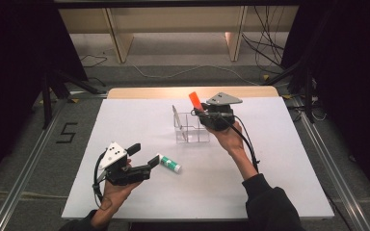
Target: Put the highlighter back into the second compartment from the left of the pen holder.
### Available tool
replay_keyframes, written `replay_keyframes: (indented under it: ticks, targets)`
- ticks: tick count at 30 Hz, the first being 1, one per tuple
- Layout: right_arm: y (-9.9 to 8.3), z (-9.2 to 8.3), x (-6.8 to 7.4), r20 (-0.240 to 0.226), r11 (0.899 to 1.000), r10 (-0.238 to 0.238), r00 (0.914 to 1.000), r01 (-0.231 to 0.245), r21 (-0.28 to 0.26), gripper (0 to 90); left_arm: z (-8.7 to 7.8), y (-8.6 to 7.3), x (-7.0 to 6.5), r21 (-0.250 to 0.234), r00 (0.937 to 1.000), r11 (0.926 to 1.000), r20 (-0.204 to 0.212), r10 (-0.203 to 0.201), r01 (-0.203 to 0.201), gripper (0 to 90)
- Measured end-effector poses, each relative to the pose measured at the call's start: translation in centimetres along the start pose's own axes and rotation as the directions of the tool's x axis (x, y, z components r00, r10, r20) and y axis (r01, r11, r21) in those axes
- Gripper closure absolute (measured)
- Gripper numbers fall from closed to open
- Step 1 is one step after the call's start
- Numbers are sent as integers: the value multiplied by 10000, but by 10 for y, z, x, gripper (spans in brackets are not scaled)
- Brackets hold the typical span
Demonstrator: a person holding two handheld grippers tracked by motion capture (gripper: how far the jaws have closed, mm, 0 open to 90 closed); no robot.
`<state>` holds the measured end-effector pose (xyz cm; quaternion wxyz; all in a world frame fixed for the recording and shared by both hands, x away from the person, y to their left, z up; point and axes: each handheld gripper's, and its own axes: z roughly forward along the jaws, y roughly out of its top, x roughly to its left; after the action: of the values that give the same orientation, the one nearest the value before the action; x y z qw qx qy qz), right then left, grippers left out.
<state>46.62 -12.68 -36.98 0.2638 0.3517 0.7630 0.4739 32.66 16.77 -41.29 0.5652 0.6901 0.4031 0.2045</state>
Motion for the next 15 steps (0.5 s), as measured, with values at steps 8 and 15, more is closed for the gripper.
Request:
replay_keyframes:
  ticks: [8, 15]
  targets:
    - [4, 14, 5, 157, 9995, 165, 9997, -160, -276, 669, 0, 0, 0, -5, 10000, 10000, 2, 5, -5, 167]
    - [5, 24, 6, 287, 9987, 414, 9987, -406, -304, 669, 0, 0, 0, -2, 10000, 10000, 16, -13, 13, 168]
